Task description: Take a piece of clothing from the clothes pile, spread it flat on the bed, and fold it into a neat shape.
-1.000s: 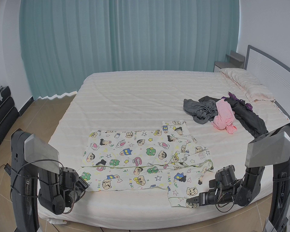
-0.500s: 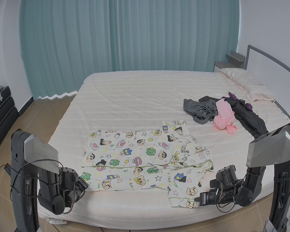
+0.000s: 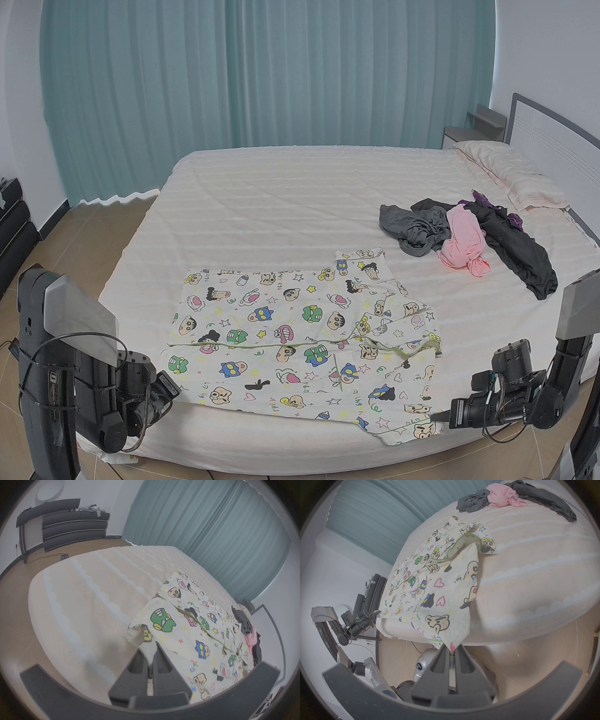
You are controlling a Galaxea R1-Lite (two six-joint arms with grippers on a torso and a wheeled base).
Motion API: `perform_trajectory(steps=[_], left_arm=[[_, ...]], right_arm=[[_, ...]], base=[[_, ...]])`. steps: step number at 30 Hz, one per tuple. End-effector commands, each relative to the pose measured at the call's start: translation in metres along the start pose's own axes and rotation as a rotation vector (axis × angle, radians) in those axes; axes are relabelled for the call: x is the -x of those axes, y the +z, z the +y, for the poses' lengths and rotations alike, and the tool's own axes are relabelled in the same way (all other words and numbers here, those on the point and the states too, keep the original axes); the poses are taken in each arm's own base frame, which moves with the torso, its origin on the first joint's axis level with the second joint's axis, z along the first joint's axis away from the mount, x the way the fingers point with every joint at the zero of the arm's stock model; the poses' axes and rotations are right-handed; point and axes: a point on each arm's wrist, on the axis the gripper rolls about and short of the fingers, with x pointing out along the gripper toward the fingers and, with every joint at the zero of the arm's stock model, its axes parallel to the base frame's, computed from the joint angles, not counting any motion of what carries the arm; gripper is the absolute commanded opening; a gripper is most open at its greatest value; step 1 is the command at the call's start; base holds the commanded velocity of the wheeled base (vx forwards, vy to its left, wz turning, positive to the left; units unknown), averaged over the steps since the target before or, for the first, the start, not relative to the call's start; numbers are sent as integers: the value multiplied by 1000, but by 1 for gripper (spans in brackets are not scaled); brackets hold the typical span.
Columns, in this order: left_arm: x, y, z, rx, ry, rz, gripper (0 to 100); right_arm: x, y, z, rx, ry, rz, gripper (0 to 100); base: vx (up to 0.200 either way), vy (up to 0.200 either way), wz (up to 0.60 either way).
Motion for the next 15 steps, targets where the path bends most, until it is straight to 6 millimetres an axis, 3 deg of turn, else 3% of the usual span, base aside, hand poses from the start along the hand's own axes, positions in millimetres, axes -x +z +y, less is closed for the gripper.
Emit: perform_trajectory(steps=[1, 15], left_arm=[[22, -5, 3, -47, -18, 58, 0], [35, -15, -3, -178, -46, 98, 0]], right_arm=[[16, -8, 1, -5, 1, -7, 0], [31, -14, 1, -20, -9, -21, 0]], base=[[0, 0, 0], [0, 0, 0]])
